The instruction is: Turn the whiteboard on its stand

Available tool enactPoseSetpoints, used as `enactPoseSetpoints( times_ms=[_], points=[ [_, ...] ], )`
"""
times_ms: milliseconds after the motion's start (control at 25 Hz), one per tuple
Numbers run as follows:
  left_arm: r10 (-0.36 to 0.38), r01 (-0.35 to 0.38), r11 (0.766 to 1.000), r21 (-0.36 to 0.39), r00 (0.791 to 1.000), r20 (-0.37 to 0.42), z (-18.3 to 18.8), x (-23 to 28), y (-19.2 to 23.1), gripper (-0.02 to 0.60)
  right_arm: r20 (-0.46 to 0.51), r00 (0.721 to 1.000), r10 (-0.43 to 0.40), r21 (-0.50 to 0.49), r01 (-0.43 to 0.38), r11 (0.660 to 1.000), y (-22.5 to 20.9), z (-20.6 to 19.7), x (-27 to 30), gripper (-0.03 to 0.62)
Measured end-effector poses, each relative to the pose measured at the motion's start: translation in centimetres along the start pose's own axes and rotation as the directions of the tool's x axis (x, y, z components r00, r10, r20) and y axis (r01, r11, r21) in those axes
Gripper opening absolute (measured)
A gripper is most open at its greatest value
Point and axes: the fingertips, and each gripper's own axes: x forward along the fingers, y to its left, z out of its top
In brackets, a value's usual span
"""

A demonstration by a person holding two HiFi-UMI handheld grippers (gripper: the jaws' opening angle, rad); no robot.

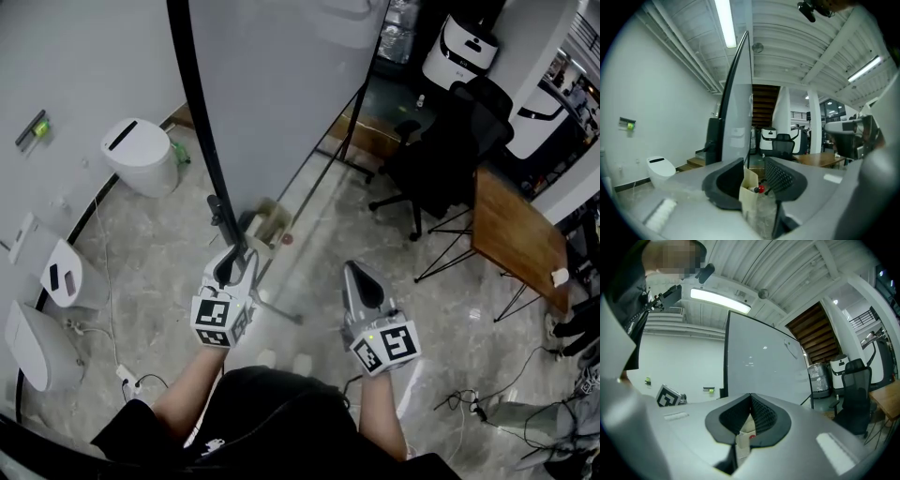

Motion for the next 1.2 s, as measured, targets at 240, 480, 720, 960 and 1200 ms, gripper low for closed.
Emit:
enactPoseSetpoints(
  times_ms=[240,480,720,960,1200],
  points=[
    [-0.156,0.156,0.988,0.001,0.986,0.065,2.9,1.8,-5.8,0.092,0.0,0.999,-0.039,-0.005,0.039,0.999,-0.5,0.2,-1.0,0.009],
    [-0.229,0.23,0.973,0.006,0.966,0.121,6.1,3.0,-8.7,0.066,0.006,0.998,-0.061,-0.019,0.061,0.998,-0.7,0.6,-1.3,0.009],
    [-0.253,0.252,0.967,0.028,0.956,0.147,8.0,4.4,-10.6,0.034,0.012,0.996,-0.086,-0.032,0.086,0.996,-1.8,1.2,-1.8,0.009],
    [-0.268,0.265,0.963,0.036,0.952,0.151,8.5,4.9,-10.8,0.006,0.023,0.994,-0.104,-0.041,0.105,0.994,-2.4,1.8,-1.7,0.009],
    [-0.291,0.289,0.957,0.034,0.946,0.146,8.3,5.3,-11.2,0.005,0.02,0.993,-0.12,-0.041,0.121,0.992,-2.9,1.8,-1.7,0.009]
  ],
)
